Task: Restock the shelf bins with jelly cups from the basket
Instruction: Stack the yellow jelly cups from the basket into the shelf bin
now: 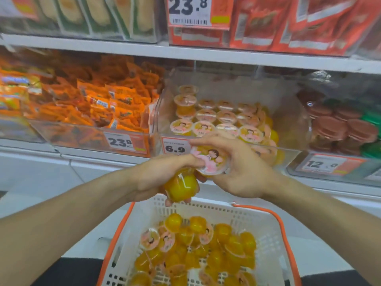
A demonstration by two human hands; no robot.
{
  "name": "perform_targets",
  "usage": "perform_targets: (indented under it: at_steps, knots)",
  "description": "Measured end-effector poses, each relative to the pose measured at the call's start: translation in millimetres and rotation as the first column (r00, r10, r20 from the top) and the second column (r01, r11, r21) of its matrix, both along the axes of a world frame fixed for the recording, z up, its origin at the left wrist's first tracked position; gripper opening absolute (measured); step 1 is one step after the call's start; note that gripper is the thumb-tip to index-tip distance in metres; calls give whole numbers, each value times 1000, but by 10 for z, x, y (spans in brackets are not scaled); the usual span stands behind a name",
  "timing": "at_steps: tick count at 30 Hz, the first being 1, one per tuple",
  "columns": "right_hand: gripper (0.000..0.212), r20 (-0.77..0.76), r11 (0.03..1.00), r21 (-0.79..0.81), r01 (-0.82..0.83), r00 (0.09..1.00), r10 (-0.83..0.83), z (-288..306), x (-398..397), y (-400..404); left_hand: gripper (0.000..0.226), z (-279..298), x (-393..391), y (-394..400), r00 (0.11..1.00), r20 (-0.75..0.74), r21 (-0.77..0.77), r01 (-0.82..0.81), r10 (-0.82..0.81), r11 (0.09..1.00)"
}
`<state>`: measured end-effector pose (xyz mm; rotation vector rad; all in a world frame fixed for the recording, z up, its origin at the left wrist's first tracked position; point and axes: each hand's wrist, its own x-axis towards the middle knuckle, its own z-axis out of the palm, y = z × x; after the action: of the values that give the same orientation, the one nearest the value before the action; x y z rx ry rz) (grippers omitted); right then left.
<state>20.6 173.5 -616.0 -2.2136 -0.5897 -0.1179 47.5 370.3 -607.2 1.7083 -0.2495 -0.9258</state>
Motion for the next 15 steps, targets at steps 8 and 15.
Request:
perform_targets:
  at_steps: [8,15]
  knots:
    - [38,-510,639,641,425,858,-60,134,71,46,58,-56,82,1,964,-17,-167,-265,266,950]
    - [13,-513,661,553,508,832,-210,234,190,163,46,-174,130,-57,924,50,-225,-360,379,905]
